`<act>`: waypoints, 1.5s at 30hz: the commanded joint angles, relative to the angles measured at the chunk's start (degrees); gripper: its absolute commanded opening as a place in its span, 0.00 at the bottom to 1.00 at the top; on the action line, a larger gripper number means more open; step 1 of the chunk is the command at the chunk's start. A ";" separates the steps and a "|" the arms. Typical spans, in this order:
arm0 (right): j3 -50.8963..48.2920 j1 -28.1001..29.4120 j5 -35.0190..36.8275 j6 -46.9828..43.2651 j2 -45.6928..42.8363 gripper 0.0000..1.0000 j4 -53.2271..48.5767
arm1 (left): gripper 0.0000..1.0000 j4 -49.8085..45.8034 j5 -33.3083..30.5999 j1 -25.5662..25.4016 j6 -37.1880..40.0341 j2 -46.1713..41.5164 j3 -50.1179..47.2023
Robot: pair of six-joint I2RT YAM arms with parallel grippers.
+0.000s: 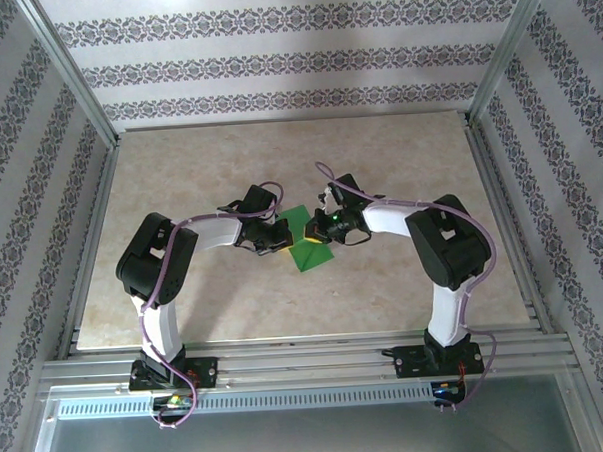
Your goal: Fold a paper plane with a square sheet of paper (pick it up from the middle)
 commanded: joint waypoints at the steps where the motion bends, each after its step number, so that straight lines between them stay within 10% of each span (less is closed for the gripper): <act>1: 1.98 -0.04 1.58 -1.04 2.30 0.03 -1.31 | 0.00 -9.01 -5.77 -0.62 1.49 3.59 -2.03; 21: -5.07 -8.77 6.53 4.71 -2.73 0.03 4.68 | 0.00 -9.53 -5.95 -0.58 2.71 4.00 -1.71; 45: -1.36 -0.31 2.17 3.36 2.60 0.03 2.29 | 0.00 -14.55 -5.09 -0.63 15.35 7.07 6.24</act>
